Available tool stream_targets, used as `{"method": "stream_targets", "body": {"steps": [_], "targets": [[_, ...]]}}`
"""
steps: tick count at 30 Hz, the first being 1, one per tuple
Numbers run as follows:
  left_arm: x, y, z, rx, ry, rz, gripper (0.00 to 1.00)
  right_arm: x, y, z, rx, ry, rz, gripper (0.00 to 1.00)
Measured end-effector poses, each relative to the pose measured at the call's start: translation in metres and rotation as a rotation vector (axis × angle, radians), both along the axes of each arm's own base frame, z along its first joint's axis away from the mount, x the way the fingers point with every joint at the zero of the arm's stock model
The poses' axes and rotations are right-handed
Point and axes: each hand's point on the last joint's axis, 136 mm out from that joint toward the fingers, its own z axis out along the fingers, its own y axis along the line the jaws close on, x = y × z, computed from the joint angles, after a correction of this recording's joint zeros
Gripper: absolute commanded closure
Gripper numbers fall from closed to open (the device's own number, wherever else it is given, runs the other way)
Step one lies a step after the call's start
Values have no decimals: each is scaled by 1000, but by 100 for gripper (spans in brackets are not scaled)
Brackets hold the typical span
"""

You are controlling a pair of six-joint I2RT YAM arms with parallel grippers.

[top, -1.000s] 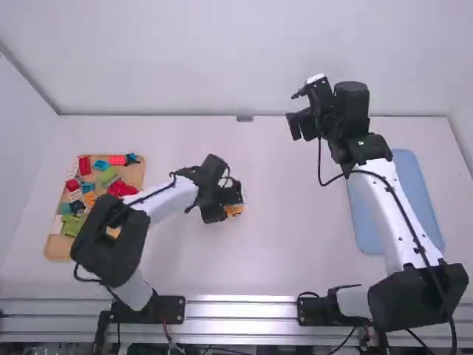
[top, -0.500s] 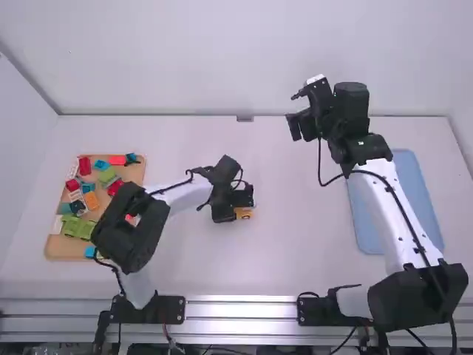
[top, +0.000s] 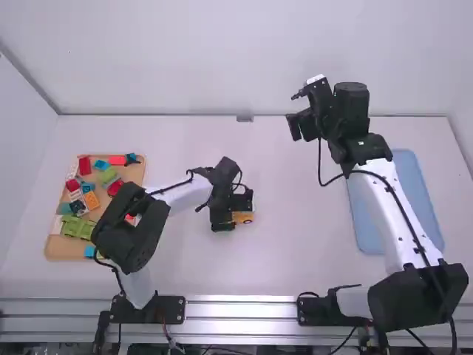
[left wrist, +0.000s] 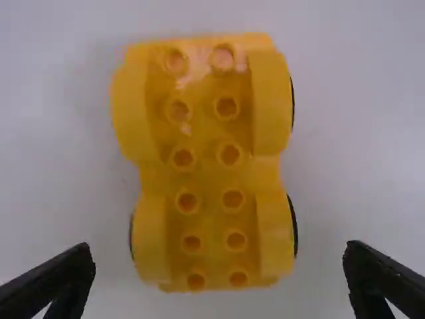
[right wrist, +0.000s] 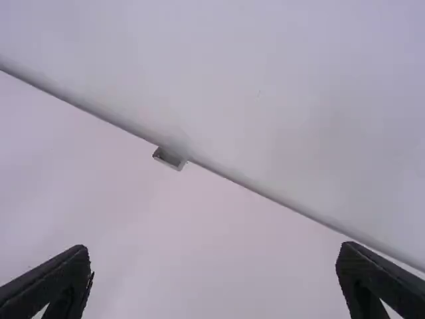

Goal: Assemble lego blocks to make yellow taxi

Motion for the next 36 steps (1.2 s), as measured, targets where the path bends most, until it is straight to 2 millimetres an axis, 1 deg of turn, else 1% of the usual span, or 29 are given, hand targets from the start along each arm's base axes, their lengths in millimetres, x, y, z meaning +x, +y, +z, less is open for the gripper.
{"method": "stream_targets", "body": {"steps": [2, 3, 4, 5, 7, 8, 9, 10, 12, 14, 15, 18, 20, 21, 22, 23, 24, 25, 27, 29, 30, 32, 34, 36], "targets": [[-2, 2, 6, 11, 23, 1, 1, 0, 0, 0, 3, 1, -1, 2], [2, 1, 14, 8, 16, 4, 1, 0, 0, 0, 3, 1, -1, 2], [2, 0, 15, 6, 13, 5, 1, 0, 0, 0, 1, 0, 0, 2], [7, 0, 24, -4, -3, 14, 1, 0, 0, 0, 3, 1, -1, 2], [22, 1, 52, -33, -68, 71, 1, 0, 0, 0, 2, 1, 0, 2], [24, 2, 56, -37, -76, 79, 1, 0, 0, 0, 1, 0, 0, 2], [36, 7, 75, -54, -130, 149, 1, 0, 0, 0, -1, 0, 1, 2], [43, 13, 88, -65, -162, 206, 1, 0, 0, 0, 1, 0, 0, 2], [51, 25, 104, -77, -197, 300, 1, 0, 0, 0, 1, 0, 0, 2], [58, 48, 123, -87, -227, 451, 1, 0, 0, 1, 0, -3, 1, 2], [59, 54, 127, -89, -232, 494, 1, 0, 0, 1, 1, -4, 0, 2], [62, 89, 151, -105, -268, 731, 1, 1, 0, 2, 2, -11, 1, 2], [61, 105, 164, -122, -287, 859, 1, 1, 0, 3, 3, -12, 1, 2], [59, 120, 174, -138, -301, 968, 1, 1, 0, 3, 3, -11, 0, 2], [57, 126, 179, -144, -306, 1018, 1, 1, 0, 3, 4, -11, 0, 2], [53, 140, 186, -153, -314, 1117, 1, 1, 0, 3, 2, -12, 1, 2], [49, 149, 190, -155, -317, 1179, 1, 1, 0, 3, 3, -12, 0, 2], [40, 171, 197, -156, -323, 1315, 1, 1, 0, 3, 1, -12, 1, 2], [31, 188, 200, -145, -326, 1420, 1, 1, 0, 3, 3, -11, 1, 2], [16, 215, 201, -103, -326, 1575, 1, 1, 0, 3, 3, -12, 0, 2], [12, 221, 200, -89, -325, 1610, 1, 1, 0, 3, 3, -11, 0, 2], [-7, 250, 196, -14, -323, 1791, 1, 1, 0, 3, 2, -12, 1, 2], [-19, 267, 194, 34, -329, 1908, 1, 1, 0, 3, 4, -11, 0, 2], [-39, 290, 193, 102, -348, 2072, 1, 1, 0, 3, 1, -12, 1, 1]]}}
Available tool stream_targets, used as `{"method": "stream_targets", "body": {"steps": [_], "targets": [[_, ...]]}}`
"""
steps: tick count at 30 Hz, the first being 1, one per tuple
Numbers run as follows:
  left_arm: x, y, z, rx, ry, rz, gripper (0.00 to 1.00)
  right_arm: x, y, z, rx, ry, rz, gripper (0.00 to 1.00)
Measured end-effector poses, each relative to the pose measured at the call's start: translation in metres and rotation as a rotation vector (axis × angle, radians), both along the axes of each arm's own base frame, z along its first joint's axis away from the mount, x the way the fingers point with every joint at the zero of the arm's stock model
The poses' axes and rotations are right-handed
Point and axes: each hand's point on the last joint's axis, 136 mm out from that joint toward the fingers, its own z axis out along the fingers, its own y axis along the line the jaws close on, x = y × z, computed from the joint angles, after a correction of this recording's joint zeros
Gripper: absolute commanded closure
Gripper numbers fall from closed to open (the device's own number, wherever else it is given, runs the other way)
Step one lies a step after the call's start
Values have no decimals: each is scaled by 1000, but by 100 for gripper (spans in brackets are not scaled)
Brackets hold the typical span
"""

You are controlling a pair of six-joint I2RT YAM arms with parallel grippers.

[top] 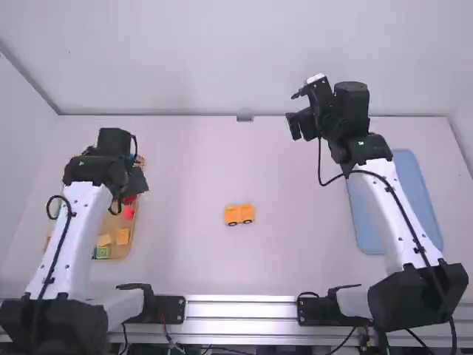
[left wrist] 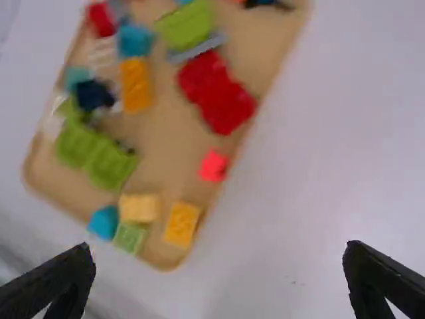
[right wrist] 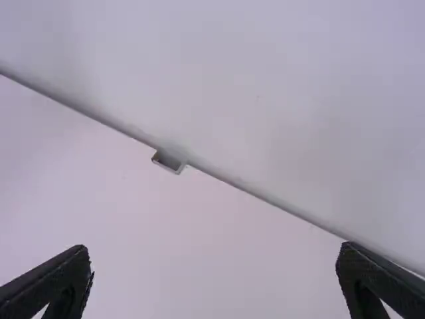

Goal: Assemble lego blocks to make yellow taxi

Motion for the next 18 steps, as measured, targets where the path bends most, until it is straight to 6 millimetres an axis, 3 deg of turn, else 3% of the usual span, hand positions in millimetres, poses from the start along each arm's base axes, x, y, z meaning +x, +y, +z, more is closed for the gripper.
{"method": "stream_targets", "body": {"steps": [4, 8, 13, 18], "targets": [[-22, 34, 3, 45, -30, 263, 1, 0, 0, 0, 0, 0, 0, 2], [-34, 60, -6, 40, -56, 407, 1, 0, 0, 0, 0, 0, 0, 2], [-27, 80, -30, -86, -73, 350, 1, 0, 0, 0, 0, 0, 0, 2], [-27, 83, -60, -207, -24, 225, 1, 0, 0, 0, 2, 0, 0, 2]]}}
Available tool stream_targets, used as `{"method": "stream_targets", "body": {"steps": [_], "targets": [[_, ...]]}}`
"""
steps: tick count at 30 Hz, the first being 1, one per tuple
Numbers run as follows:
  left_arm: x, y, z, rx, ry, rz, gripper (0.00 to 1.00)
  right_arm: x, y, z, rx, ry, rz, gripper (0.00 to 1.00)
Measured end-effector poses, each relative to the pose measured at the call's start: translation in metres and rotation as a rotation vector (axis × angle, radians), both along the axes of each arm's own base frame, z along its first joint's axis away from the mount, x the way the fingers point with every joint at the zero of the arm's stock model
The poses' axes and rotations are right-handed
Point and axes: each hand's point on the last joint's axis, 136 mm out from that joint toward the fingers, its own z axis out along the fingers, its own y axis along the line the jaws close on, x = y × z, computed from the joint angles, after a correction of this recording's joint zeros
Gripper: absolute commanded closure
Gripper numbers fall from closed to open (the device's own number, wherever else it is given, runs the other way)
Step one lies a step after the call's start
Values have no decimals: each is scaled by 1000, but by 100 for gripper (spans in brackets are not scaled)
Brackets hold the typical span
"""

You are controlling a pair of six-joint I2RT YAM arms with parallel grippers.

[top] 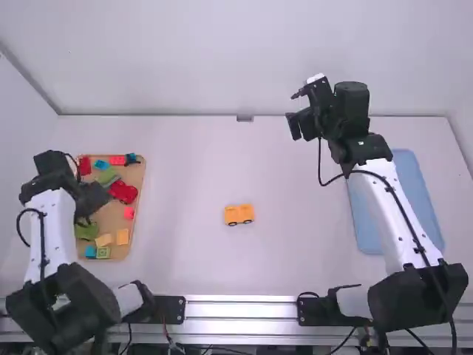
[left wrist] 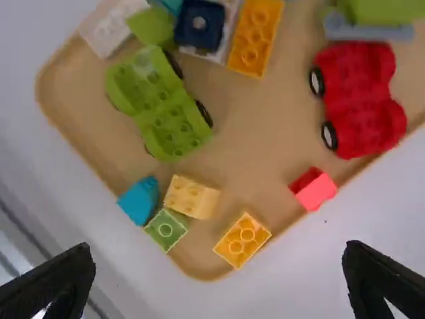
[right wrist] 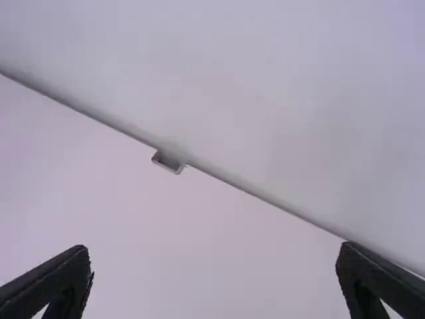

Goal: Assemble lego blocks to make yellow taxi

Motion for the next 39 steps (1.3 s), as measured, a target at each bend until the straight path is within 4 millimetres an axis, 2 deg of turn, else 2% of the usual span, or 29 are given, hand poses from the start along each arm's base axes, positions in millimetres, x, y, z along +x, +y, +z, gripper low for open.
{"method": "stream_targets", "body": {"steps": [5, 13, 17, 18, 20, 24, 28, 36, 39], "targets": [[13, -10, -37, -113, 7, -177, 1, 0, 0, 1, 0, -4, 0, 2], [-5, -27, -89, -207, 158, -351, 1, 4, 1, 8, 9, -37, -1, 2], [-10, -31, -105, -242, 202, -399, 0, 5, 1, 9, 10, -42, -2, 2], [-10, -31, -105, -243, 204, -403, 1, 5, 1, 9, 10, -42, -1, 2], [-11, -32, -111, -260, 218, -414, 13, 5, 1, 10, 9, -43, 0, 2], [-13, -34, -118, -285, 241, -426, 26, 5, 1, 9, 9, -43, -1, 2], [-11, -33, -120, -280, 237, -433, 31, 5, 1, 10, 15, -41, -3, 2], [-16, -36, -127, -284, 246, -459, 33, 5, 1, 11, 63, -29, -28, 2], [-17, -37, -127, -286, 249, -465, 39, 6, 1, 11, 72, -27, -32, 2]]}}
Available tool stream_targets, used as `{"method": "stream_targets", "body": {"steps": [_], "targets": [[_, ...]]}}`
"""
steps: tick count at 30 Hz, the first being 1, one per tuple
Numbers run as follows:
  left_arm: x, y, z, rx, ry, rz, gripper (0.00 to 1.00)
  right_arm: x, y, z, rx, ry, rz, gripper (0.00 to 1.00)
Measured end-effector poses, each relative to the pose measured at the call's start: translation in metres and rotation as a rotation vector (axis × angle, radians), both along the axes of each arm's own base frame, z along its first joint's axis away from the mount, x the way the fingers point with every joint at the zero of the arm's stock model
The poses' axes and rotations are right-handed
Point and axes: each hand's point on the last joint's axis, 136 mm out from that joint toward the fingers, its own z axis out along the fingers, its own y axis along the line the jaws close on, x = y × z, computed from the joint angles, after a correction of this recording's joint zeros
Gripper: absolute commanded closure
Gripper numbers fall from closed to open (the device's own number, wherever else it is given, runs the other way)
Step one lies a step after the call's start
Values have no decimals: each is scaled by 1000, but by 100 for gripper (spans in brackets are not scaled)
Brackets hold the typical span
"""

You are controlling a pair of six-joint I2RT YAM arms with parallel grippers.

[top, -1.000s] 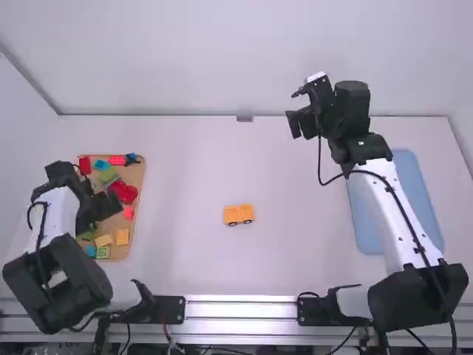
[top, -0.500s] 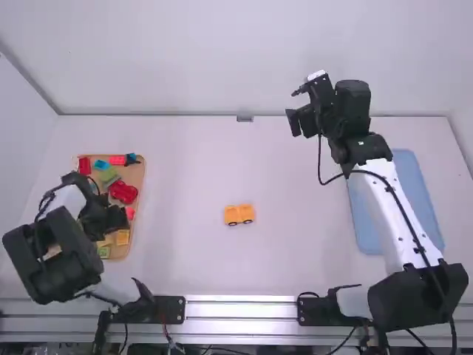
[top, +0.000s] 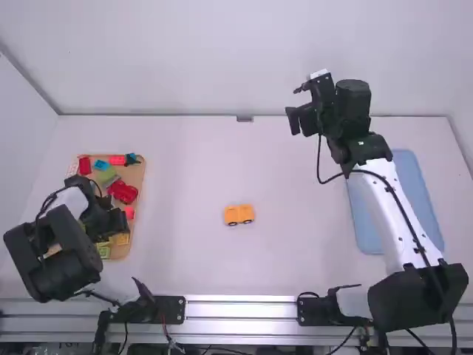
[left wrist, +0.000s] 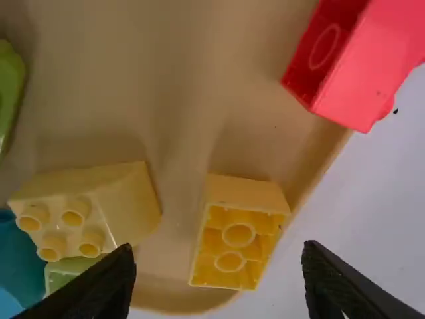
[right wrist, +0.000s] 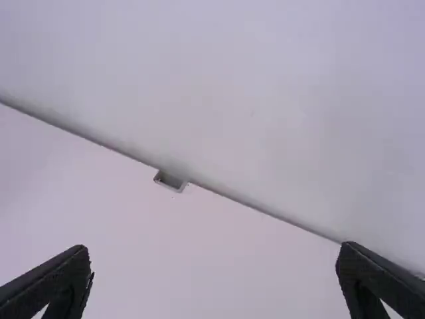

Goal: Assemble lego blocks to make yellow taxi

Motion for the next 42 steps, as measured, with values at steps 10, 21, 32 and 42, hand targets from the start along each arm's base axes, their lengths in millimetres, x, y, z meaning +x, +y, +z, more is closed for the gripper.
{"method": "stream_targets", "body": {"steps": [10, 21, 32, 42], "targets": [[-1, -1, -6, 6, -9, -22, 42, 0, 0, 0, 10, 4, -2, 2], [-2, -7, -12, -12, -16, -86, 51, 2, 2, 5, 15, -18, 0, 2], [0, -6, -13, -8, -31, -84, 52, -6, 35, 10, 22, -39, 73, 2], [3, -5, -13, -2, -40, -61, 53, -7, 39, 10, -1, -48, 92, 2]]}}
